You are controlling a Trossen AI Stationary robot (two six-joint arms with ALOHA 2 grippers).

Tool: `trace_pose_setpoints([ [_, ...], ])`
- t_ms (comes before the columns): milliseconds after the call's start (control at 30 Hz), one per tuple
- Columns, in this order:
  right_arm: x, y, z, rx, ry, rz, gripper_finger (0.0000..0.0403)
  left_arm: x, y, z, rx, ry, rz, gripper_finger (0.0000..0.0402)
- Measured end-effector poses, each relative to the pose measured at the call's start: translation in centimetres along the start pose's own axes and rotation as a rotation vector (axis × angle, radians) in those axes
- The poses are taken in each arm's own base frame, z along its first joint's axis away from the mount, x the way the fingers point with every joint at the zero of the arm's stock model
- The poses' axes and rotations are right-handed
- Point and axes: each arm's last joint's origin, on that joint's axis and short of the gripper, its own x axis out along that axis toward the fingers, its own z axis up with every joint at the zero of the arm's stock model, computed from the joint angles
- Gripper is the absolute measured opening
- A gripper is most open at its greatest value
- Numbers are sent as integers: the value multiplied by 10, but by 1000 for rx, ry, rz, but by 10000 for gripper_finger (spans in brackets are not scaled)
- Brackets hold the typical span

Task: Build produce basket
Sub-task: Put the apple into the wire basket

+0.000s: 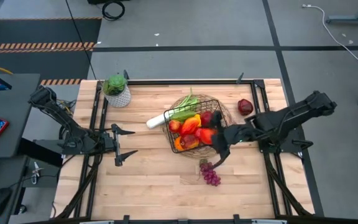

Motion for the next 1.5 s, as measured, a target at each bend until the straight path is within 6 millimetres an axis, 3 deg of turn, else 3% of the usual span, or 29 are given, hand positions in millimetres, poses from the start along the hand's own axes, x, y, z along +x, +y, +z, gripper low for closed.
trace_pose_setpoints([
  [100,17,2,-3,-84,76,-40,340,0,0,0,0,0,0,396],
  [200,34,-5,-16,-35,207,-77,341,0,0,0,0,0,0,396],
  [367,53,-17,-34,99,350,2,342,0,0,0,0,0,0,396],
  [600,53,-43,-26,381,383,-78,344,0,0,0,0,0,0,396],
  [1000,48,-41,-26,389,340,198,348,0,0,0,0,0,0,396],
  [1267,51,-50,-30,539,354,119,348,0,0,0,0,0,0,396],
  [1500,55,-71,-47,774,419,-10,353,0,0,0,0,0,0,396],
])
